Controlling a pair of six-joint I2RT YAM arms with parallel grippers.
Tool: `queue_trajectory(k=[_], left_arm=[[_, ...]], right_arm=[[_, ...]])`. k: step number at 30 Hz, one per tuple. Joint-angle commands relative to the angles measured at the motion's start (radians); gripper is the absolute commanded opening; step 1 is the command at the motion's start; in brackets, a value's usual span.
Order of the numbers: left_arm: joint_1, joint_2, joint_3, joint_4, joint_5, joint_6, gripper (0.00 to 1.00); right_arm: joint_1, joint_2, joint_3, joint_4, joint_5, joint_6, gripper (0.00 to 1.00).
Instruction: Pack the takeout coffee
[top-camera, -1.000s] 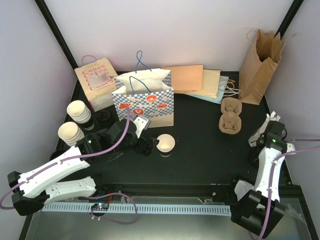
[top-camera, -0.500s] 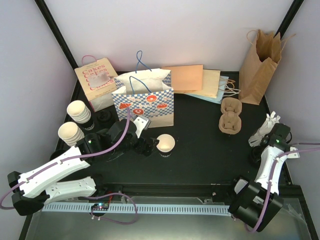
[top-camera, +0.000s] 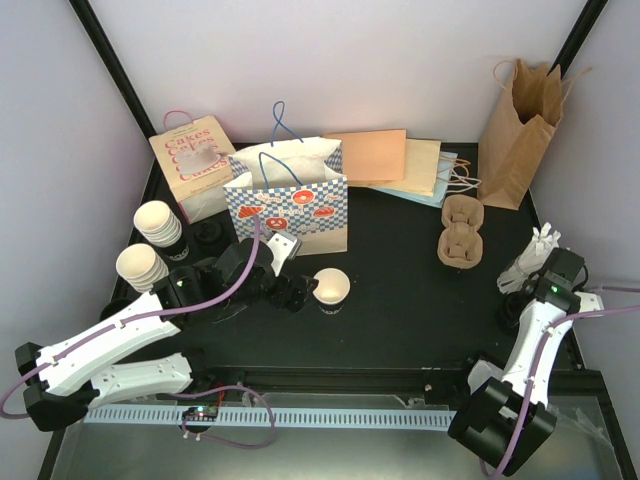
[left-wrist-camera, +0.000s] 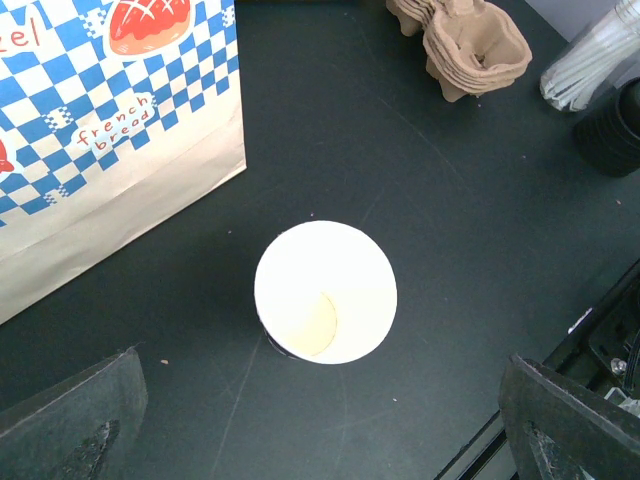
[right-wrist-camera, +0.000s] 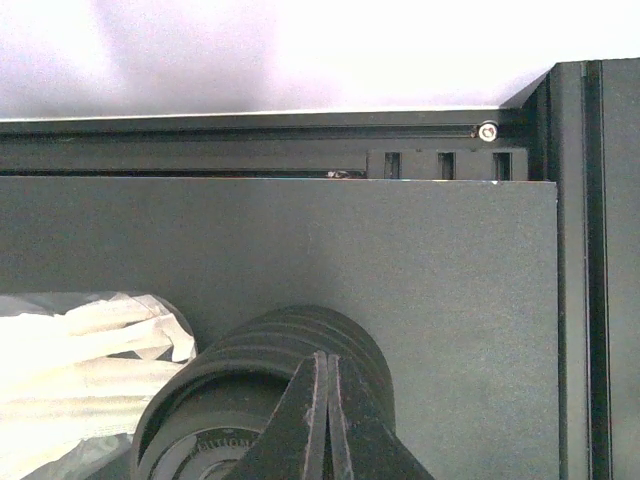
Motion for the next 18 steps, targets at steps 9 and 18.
queue_trajectory(k=[9, 18], left_arm=[[0.008, -0.003, 0.027, 0.003, 0.004, -0.001, 0.99], [0.008, -0.007, 0.024, 0.002, 0.017, 0.0, 0.99]], right_arm=[[-0.005, 0.016, 0.017, 0.076, 0.126, 0.02, 0.15], [-0.027, 0.112, 0.054, 0.085, 0.143, 0.05, 0.56]])
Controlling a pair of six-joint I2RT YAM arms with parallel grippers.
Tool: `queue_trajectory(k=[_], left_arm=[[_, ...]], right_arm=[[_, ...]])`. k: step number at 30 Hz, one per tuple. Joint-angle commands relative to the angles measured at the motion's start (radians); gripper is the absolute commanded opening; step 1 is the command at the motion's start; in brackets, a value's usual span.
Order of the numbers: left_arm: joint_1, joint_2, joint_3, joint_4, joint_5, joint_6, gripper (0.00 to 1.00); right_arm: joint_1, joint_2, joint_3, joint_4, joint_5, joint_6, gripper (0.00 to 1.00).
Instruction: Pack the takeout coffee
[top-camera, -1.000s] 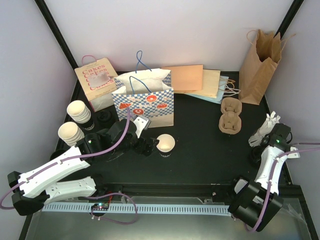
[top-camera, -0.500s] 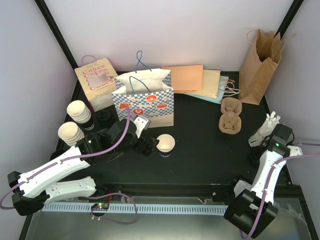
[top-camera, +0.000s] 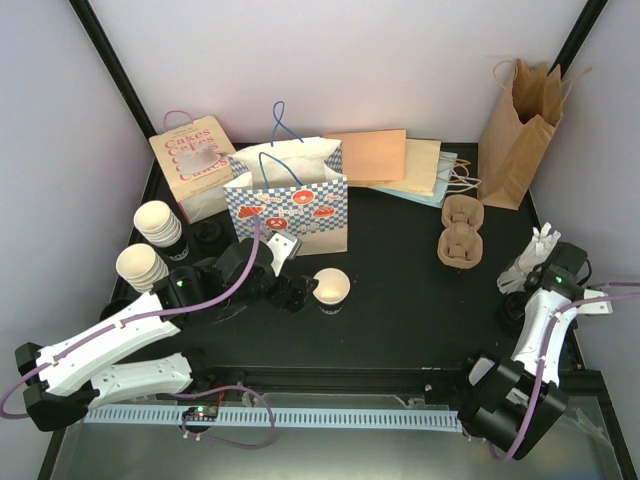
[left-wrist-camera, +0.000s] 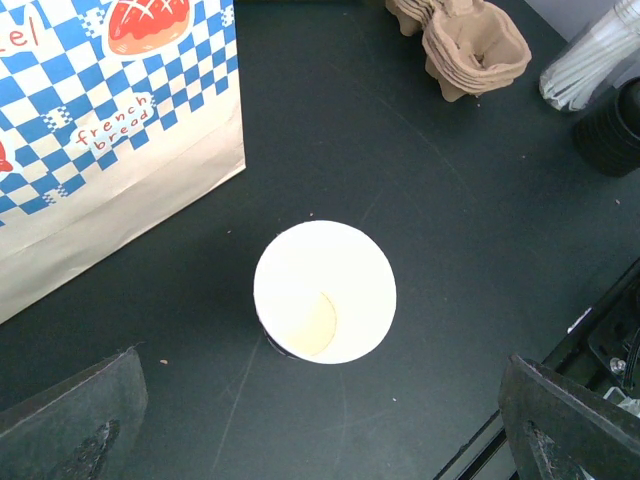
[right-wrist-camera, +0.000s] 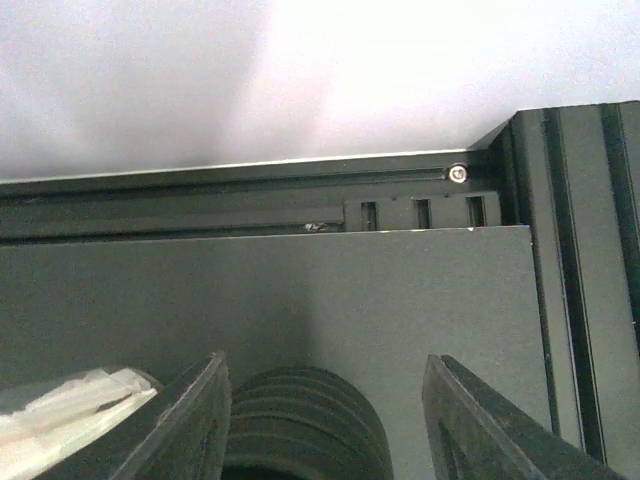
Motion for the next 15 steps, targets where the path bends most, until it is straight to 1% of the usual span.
queue_trajectory(k=[1, 5, 8, 11, 15], left_arm=[[0.008, -0.009, 0.024, 0.002, 0.016, 0.001, 0.99], [0.008, -0.011, 0.023, 0.002, 0.019, 0.003, 0.99], [0.008, -0.006, 0.022, 0.003, 0.024, 0.007, 0.99], [0.008, -0.001, 0.027, 0.008, 0.033, 0.011, 0.99], [0.008, 0.009, 0.037, 0.007, 0.037, 0.014, 0.99]], right_arm=[[-0.033, 0.016, 0.032, 0.034, 0.039, 0.013, 0.58], [-0.084, 0.055, 0.036, 0.056, -0.006, -0.027, 0.66], [-0.13, 0.105, 0.039, 0.069, -0.086, -0.047, 0.73], [-0.157, 0.162, 0.051, 0.074, -0.155, -0.064, 0.76], [-0.179, 0.236, 0.079, 0.078, -0.216, -0.081, 0.76]])
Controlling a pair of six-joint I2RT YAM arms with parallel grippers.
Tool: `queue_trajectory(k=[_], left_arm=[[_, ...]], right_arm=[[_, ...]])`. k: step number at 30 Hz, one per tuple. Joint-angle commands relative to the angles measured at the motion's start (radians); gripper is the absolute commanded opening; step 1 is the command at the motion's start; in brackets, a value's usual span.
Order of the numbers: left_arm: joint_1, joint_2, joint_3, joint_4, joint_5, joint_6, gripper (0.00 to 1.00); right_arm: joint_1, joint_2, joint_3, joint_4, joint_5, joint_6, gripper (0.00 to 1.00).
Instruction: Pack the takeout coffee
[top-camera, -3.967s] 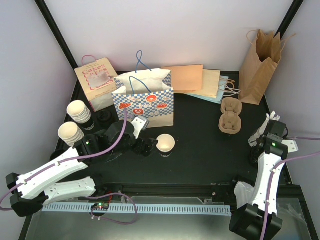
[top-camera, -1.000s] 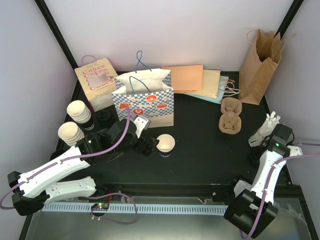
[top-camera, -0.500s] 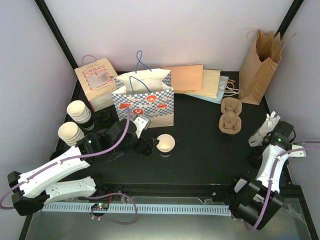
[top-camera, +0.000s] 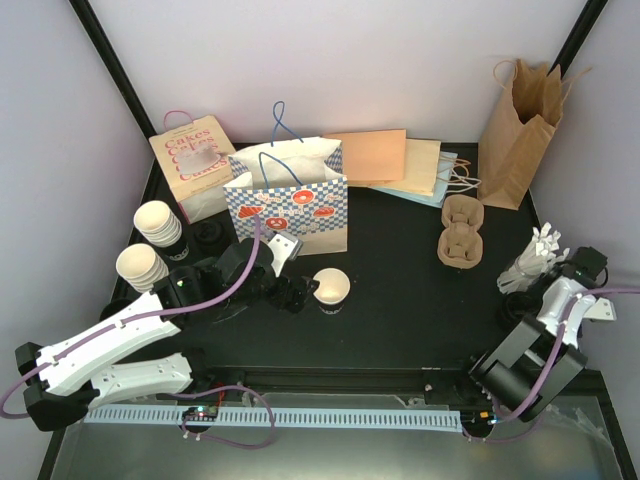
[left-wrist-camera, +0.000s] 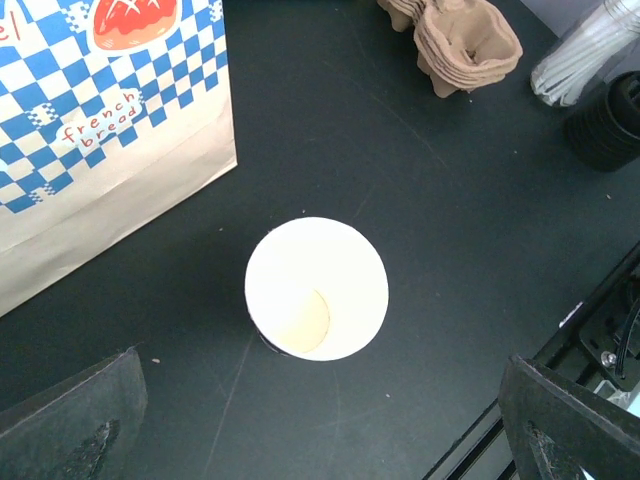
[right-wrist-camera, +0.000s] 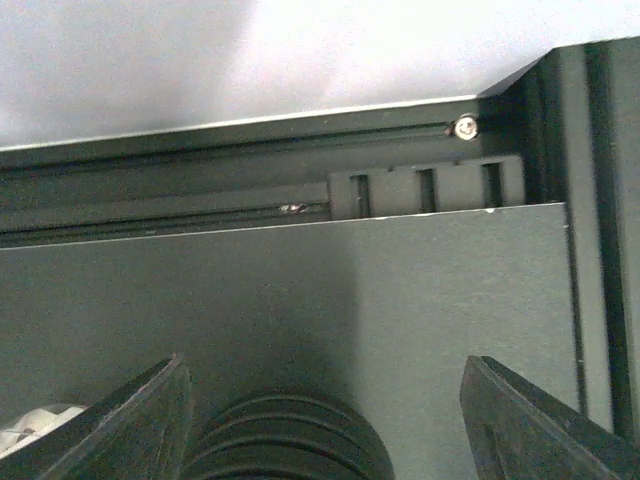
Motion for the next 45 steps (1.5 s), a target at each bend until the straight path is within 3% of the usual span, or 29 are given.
queue_trajectory(k=[1, 18, 45], left_arm=[[0.008, 0.008, 0.039, 0.006, 0.025, 0.015, 0.99], [0.008, 0.007, 0.035, -0.001, 0.028, 0.008, 0.99], [0.007, -0.018, 0.003, 0.024, 0.031, 0.008, 0.99]], right_arm=[[-0.028, 0.061, 0.052, 0.028, -0.103, -0.029, 0.76], [-0.148, 0.21, 0.043, 0.102, -0.326, -0.044, 0.74], [-0.149, 0.321, -0.07, 0.185, -0.47, -0.081, 0.68]])
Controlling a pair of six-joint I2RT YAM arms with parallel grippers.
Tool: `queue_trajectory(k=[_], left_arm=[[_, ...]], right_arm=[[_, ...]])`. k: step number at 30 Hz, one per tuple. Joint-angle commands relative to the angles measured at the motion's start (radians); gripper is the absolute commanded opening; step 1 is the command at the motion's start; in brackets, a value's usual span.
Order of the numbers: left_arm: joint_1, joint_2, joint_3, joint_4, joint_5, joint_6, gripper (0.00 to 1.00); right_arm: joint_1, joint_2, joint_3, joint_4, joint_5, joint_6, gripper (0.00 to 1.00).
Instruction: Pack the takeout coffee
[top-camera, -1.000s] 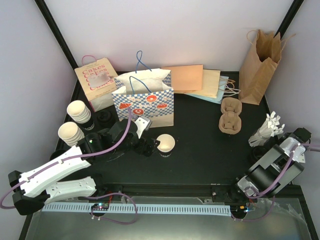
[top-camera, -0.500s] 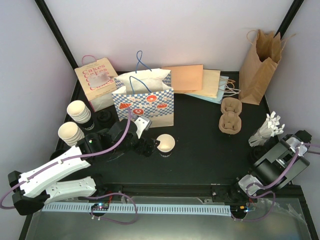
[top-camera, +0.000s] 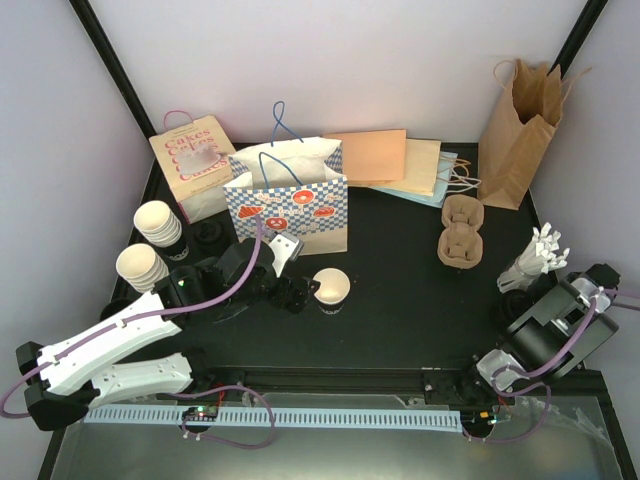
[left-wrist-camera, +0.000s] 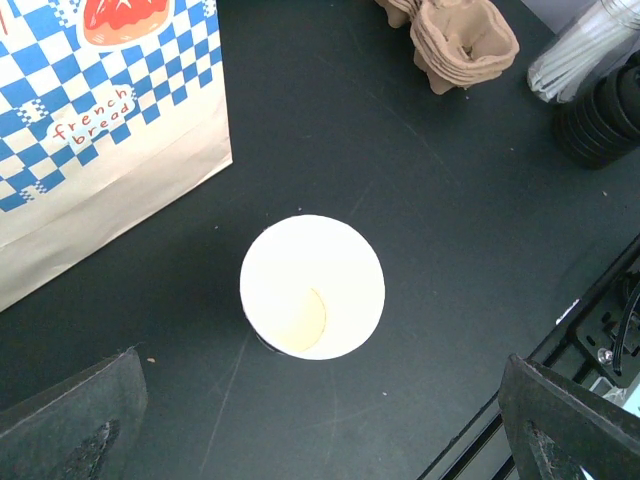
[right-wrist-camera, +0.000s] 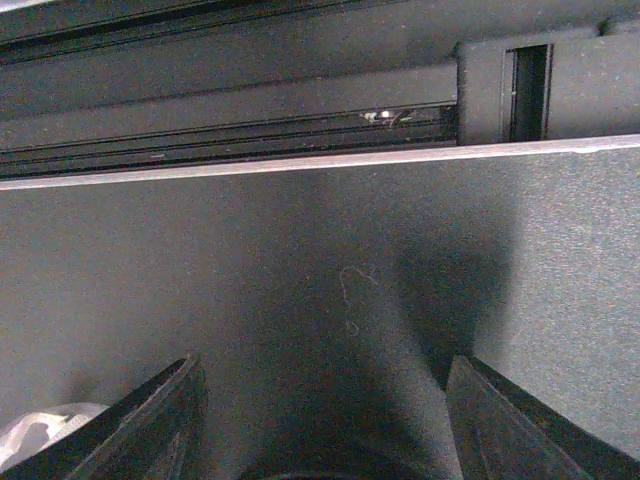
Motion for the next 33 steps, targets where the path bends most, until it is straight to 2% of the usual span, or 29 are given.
queue_trajectory(k=[1, 19, 24, 33], left_arm=[[0.008, -0.026, 0.003, 0.02, 0.018, 0.006, 0.99], [0.008, -0.051, -0.016, 0.023, 0.012, 0.004, 0.99], [0.008, -0.046, -0.014, 0.027, 0.015, 0.005, 0.99], [0.008, -0.045, -0.014, 0.029, 0.018, 0.002, 0.99]], right_arm=[[0.004, 0.038, -0.066, 0.027, -0.062, -0.011, 0.68], [0.156, -0.086, -0.163, 0.016, -0.137, 0.06, 0.68], [0.232, -0.132, -0.199, 0.014, -0.152, 0.098, 0.68], [0.242, -0.191, -0.252, 0.008, -0.16, 0.121, 0.68]])
